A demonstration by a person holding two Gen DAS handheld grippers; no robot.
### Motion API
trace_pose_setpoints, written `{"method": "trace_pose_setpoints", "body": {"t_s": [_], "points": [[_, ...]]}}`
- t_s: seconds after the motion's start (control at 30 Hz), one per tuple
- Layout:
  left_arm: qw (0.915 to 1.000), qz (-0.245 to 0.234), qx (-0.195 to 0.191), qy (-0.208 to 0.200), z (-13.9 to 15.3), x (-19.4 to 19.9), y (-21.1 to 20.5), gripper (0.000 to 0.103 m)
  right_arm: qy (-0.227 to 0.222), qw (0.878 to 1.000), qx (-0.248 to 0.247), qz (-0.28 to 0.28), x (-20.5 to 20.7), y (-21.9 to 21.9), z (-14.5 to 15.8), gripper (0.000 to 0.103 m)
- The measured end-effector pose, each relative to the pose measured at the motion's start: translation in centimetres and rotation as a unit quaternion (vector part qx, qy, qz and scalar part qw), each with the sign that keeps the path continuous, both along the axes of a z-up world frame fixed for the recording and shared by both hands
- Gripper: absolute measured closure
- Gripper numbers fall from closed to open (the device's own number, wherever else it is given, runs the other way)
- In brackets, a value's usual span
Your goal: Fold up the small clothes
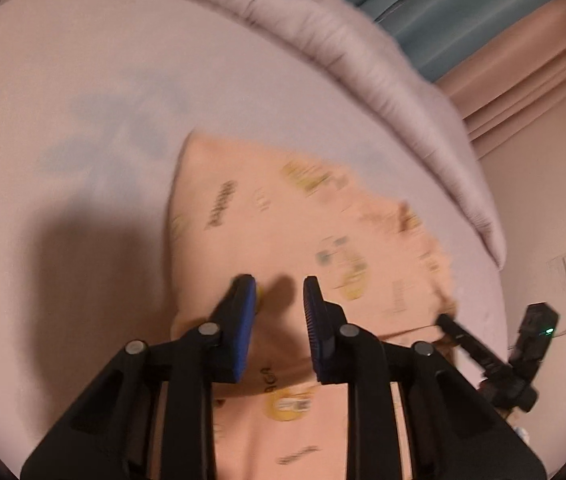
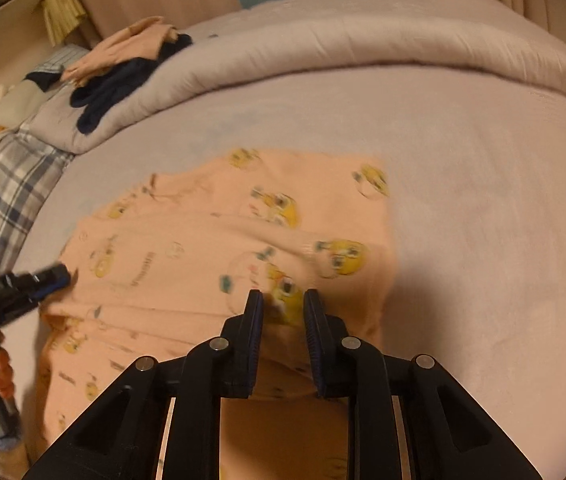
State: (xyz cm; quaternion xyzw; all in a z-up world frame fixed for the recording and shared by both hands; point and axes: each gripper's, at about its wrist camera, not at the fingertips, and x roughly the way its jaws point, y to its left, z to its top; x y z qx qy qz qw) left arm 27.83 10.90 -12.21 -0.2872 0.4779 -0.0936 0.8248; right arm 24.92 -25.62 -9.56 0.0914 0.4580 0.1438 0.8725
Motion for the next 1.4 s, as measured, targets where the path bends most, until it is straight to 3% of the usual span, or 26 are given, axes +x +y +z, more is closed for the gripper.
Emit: {"method": "trace_pose_setpoints", "body": {"t_s": [0.07, 0.13, 0.27, 0.4, 0.53, 0.6, 0.67, 0.87, 1.1, 1.4], "points": [[0.9999, 0.011, -0.01, 0.005, -1.0, -0.3, 0.9, 0.102, 0.008, 1.0, 0.027, -0.003, 0.0, -1.3, -0.1, 0.087], [0.9992, 0.015, -0.036, 0.006, -1.0, -0.9, 1.7, 0.102, 0.016, 0.999, 0.041, -0.008, -0.3, -1.7, 0.2, 0.087], [1.0, -0.003, -0.007, 0.002, -0.1, -2.9, 1.5, 0.102, 0.016, 1.0, 0.017, 0.004, -1.6, -1.1, 0.5, 0.087], [0.9998, -0.008, -0.016, 0.012, -0.2, -6.0, 1.9, 0.101, 0.022, 1.0, 0.004, 0.009, -4.2, -1.8, 0.6, 0.085], [0.9997, -0.004, -0.02, 0.015, 0.3, -9.7, 2.2, 0.077, 0.034, 0.999, -0.01, -0.001, -7.2, -3.3, 1.2, 0.077], [0.9998, 0.01, -0.01, 0.011, 0.9, -12.1, 2.4, 0.043, 0.034, 0.999, 0.0, 0.001, -9.0, -4.3, 1.6, 0.062], [0.9996, 0.027, -0.003, 0.0, 1.5, -14.8, 2.9, 0.033, 0.039, 0.999, 0.016, 0.0, -11.2, -5.7, 1.9, 0.054], [0.9982, 0.041, -0.039, 0.018, 0.7, -20.2, 3.7, 0.033, 0.07, 0.996, 0.05, -0.012, -15.5, -8.5, 0.9, 0.053], [0.9918, 0.031, -0.121, 0.024, -0.4, -24.8, 3.5, 0.033, 0.107, 0.989, 0.104, -0.01, -18.8, -9.0, -0.6, 0.053], [0.9903, -0.014, -0.135, 0.028, -0.6, -26.9, 1.4, 0.033, 0.141, 0.982, 0.12, 0.025, -21.3, -8.0, -1.8, 0.053]]}}
